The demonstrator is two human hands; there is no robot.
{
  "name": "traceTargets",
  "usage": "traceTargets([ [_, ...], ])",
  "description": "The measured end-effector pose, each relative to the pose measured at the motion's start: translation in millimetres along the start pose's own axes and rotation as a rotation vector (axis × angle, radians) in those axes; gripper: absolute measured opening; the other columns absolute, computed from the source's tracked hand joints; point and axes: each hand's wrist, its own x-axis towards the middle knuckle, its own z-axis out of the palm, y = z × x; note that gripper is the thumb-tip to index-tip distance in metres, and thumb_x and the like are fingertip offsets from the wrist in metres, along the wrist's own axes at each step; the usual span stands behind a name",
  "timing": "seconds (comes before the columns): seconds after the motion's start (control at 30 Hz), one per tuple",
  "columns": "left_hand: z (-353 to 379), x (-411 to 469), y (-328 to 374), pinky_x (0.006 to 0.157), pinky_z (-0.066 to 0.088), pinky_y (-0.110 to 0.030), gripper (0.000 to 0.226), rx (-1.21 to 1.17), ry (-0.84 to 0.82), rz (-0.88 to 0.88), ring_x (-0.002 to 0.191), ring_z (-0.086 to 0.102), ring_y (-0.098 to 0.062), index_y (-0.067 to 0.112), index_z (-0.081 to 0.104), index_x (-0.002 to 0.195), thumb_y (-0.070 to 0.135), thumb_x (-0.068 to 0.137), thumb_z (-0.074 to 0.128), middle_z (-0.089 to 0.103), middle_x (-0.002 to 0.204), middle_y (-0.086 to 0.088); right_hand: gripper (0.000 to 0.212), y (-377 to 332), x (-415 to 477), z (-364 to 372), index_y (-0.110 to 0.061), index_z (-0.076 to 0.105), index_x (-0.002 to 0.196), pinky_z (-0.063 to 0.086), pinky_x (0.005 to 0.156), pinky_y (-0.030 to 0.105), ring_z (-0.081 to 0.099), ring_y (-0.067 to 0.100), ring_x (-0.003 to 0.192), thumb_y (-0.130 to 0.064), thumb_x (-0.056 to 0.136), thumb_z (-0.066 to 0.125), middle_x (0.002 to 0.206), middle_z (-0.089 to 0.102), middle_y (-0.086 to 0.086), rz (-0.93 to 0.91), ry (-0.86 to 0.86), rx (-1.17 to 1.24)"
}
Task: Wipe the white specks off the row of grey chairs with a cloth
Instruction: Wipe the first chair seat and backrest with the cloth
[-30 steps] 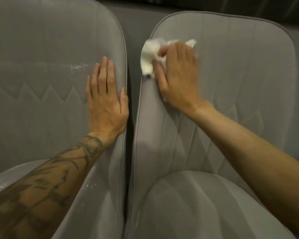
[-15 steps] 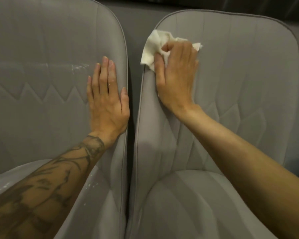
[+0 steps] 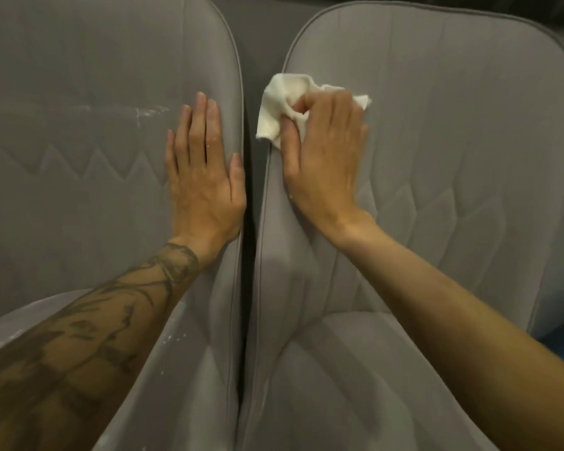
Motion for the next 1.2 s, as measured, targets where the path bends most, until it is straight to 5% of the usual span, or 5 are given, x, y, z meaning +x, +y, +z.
traceTargets([
  [0.13, -1.0, 0.6, 0.7, 0.127, 0.018, -0.055, 0.064, 0.023, 0.004, -0.012, 0.16, 0.016, -0.03, 0.005, 0.022, 0.164, 0.027, 0.106, 0.041, 0.02, 0.172, -0.012, 0.027, -4.0, -78.1, -12.2, -0.007, 0.057, 0.113, 0.043, 0.088, 0.05, 0.051, 0.037, 0.102, -0.03, 0.101, 0.048, 0.114, 0.054, 0.019, -0.096, -0.15, 0.004],
  [0.33, -3.4, 0.5, 2.6, 0.127, 0.017, -0.055, 0.066, 0.031, -0.022, -0.023, 0.16, 0.016, -0.029, 0.006, 0.02, 0.165, 0.028, 0.106, 0.041, 0.019, 0.173, -0.012, 0.021, 13.7, -121.1, -34.5, -0.015, 0.062, 0.109, 0.036, 0.076, 0.041, 0.051, 0.03, 0.094, -0.031, 0.098, 0.054, 0.112, 0.059, 0.012, -0.647, -0.388, 0.009],
  [0.53, -6.8, 2.4, 4.5, 0.129, 0.014, -0.053, 0.064, 0.098, -0.091, -0.028, 0.161, 0.012, -0.028, 0.007, 0.016, 0.166, 0.03, 0.108, 0.035, 0.015, 0.174, -0.011, 0.019, -2.6, -65.0, -8.0, -0.016, 0.05, 0.109, 0.032, 0.079, 0.039, 0.045, 0.03, 0.101, -0.031, 0.098, 0.051, 0.112, 0.048, 0.011, -0.148, -0.143, -0.06],
  [0.8, -30.9, 5.0, 13.5, 0.13, 0.012, -0.05, 0.065, 0.165, -0.275, -0.043, 0.162, 0.006, -0.028, 0.009, 0.009, 0.167, 0.036, 0.111, 0.027, 0.007, 0.175, -0.01, 0.021, -10.2, -243.1, -73.6, -0.019, 0.047, 0.106, 0.033, 0.083, 0.036, 0.047, 0.027, 0.097, -0.039, 0.104, 0.039, 0.112, 0.048, 0.003, -0.388, -0.846, 0.222],
  [1.2, -105.5, -79.8, 22.0, 0.131, 0.011, -0.046, 0.06, -0.003, -0.598, -0.105, 0.16, 0.013, -0.021, 0.01, 0.014, 0.166, 0.032, 0.113, 0.032, 0.01, 0.175, -0.007, 0.024, -20.2, -255.9, -115.9, -0.019, 0.055, 0.103, 0.039, 0.087, 0.036, 0.048, 0.023, 0.096, -0.035, 0.099, 0.037, 0.107, 0.053, 0.001, -0.121, -1.114, 0.278],
])
